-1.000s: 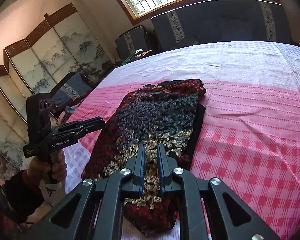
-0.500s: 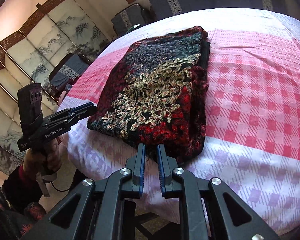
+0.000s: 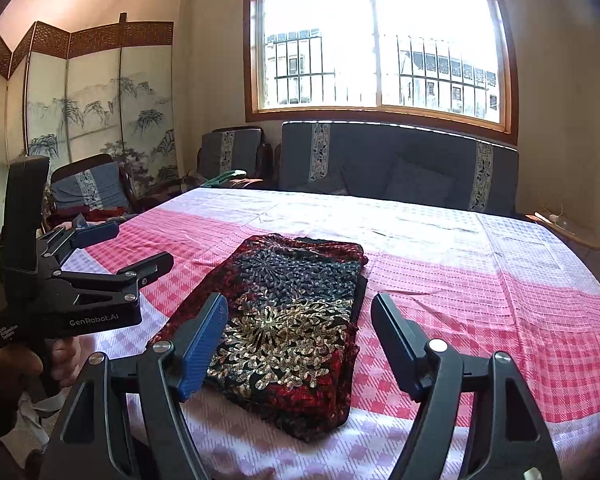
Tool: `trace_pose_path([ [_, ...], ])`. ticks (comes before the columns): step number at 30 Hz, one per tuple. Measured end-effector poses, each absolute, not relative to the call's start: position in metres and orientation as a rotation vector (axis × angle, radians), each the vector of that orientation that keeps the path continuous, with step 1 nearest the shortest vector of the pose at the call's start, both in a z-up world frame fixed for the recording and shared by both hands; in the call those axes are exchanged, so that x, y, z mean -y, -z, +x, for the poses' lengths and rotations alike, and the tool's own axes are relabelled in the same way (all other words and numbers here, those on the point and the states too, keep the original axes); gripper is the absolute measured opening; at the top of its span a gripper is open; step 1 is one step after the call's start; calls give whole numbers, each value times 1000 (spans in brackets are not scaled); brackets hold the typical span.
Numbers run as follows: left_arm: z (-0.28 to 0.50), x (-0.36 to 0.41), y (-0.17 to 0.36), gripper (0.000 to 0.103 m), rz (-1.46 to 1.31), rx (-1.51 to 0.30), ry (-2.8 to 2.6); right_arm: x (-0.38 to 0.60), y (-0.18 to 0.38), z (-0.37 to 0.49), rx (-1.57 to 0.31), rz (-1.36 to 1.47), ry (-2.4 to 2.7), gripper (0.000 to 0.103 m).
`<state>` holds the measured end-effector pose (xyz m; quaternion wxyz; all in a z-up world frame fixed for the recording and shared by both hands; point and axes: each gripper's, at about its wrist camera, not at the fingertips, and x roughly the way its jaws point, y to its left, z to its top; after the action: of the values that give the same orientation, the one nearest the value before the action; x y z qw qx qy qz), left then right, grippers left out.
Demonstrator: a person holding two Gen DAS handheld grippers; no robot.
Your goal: Fold small clothes
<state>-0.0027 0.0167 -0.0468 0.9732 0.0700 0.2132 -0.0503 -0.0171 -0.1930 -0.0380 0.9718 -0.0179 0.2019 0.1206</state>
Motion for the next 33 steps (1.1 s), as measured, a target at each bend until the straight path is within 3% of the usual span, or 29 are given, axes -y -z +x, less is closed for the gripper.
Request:
trace_pose_path([
  [8, -3, -19, 41, 103, 139, -412, 57, 183, 43, -20, -434, -59, -252, 84],
  [33, 8, -13, 54, 103, 98, -431, 65, 190, 55, -11, -497, -30, -219, 93],
])
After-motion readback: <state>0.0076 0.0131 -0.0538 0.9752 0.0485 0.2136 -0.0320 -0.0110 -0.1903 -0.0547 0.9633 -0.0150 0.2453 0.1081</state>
